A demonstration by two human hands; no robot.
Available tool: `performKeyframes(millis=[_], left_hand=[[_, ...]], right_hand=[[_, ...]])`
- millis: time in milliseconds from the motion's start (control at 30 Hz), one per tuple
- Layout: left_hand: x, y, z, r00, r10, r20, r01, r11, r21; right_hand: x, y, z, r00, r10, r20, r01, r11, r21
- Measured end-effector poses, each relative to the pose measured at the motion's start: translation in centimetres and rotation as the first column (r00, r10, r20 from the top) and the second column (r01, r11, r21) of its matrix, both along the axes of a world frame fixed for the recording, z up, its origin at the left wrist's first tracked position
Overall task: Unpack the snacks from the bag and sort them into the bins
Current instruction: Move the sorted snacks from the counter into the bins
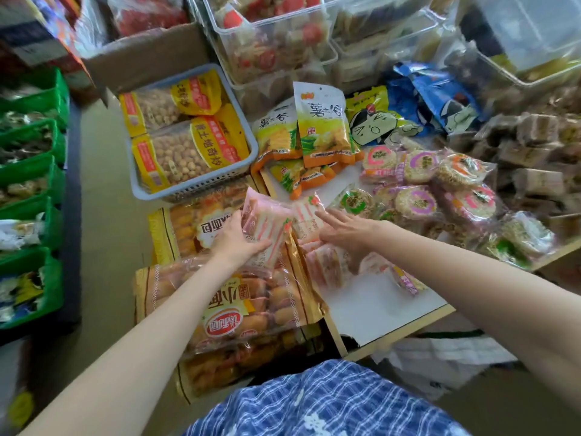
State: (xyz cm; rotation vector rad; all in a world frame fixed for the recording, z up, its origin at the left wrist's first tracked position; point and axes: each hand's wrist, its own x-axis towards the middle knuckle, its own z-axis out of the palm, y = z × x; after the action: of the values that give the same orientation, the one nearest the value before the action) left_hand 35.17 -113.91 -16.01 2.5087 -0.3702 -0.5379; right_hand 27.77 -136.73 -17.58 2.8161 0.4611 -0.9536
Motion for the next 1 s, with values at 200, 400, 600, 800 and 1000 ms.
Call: performKeyframes(millis=[200,400,600,800,1000], left_hand=[[-0.3,0.1,-0.7,0.999,0.019,0.046,-0.025,0.990,0.136],[-0.7,-0.5,-1.7,0.997,0.007,0.080,-0.019,0.988,0.151],[0.7,-2.4,0.7,0.987,-0.097,0.126,0.086,0.993,0.084],[4.4,-7.2,2.7,0.881,-0.417,0.225,0.320,0.874,0.365],[5.4,-14.7,1.8,0.352,-0.925,-0.144,0.698,0.158,0.698]], right_hand=[[0.2,-0.1,-2.0,0.999,0.037,0.023,-0.037,0.999,-0.033],[-2.7,-0.6,-2.0,0.960,0.111,0.257,-0.104,0.994,-0.041],[-4.9,0.4,-2.0,0.958,-0.145,0.249,0.142,0.989,0.030],[-6.3,0.1,-0.8,0.885,-0.338,0.320,0.330,0.941,0.080],[-9.5,-1.1,-2.1,0.925,-0.291,0.245,0.303,0.953,-0.012]])
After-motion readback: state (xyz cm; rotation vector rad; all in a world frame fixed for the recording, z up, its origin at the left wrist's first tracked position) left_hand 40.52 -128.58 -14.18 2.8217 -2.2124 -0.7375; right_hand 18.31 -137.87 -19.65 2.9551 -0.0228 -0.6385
